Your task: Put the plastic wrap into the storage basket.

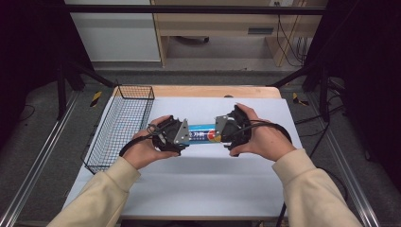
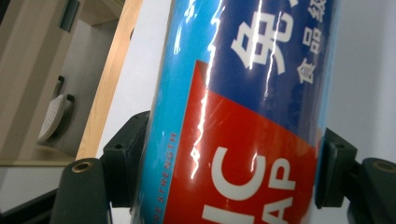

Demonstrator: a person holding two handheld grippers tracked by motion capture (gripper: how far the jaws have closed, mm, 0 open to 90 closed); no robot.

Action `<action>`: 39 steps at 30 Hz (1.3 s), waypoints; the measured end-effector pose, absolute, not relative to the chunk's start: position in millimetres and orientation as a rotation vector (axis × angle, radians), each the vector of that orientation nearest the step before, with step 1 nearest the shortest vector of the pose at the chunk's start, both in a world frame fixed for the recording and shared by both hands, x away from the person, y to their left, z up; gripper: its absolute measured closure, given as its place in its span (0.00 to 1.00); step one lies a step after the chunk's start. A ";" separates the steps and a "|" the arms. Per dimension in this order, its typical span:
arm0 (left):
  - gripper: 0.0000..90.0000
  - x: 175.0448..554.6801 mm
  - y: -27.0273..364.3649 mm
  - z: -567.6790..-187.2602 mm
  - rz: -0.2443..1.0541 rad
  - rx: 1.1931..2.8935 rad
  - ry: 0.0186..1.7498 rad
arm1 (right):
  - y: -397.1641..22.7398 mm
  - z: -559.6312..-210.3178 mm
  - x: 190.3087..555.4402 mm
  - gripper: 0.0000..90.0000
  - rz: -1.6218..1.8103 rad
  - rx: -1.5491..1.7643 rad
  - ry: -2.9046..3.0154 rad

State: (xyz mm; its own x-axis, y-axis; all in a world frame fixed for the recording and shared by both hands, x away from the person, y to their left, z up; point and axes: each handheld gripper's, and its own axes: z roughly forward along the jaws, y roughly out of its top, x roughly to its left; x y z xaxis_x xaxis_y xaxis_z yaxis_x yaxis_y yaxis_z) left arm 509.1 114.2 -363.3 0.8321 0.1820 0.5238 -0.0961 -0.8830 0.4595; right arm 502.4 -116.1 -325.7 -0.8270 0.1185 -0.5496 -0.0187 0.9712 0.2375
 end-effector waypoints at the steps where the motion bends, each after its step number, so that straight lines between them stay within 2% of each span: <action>1: 0.31 509.4 116.7 -363.8 0.790 2.538 0.077 | -121.3 -324.6 502.6 0.07 0.319 0.074 2.518; 9: 0.31 510.0 127.8 -358.9 0.814 2.547 0.110 | -172.0 -323.0 493.3 0.07 0.497 0.313 2.417; 14: 0.31 511.7 137.4 -348.5 0.834 2.522 0.183 | -204.8 -344.0 500.4 0.09 0.630 0.622 2.279; 20: 0.32 511.2 146.5 -339.9 0.845 2.501 0.237 | -210.7 -372.1 507.9 0.12 0.749 0.927 2.096; 28: 0.32 507.9 157.2 -332.1 0.860 2.498 0.286 | -220.4 -410.1 499.1 0.11 0.857 1.354 2.002; 34: 0.32 503.0 165.9 -323.7 0.881 2.498 0.319 | -229.9 -435.6 489.1 0.10 0.892 1.492 2.016; 39: 0.32 499.6 170.1 -319.4 0.896 2.503 0.342 | -238.3 -439.4 485.3 0.10 0.892 1.523 1.980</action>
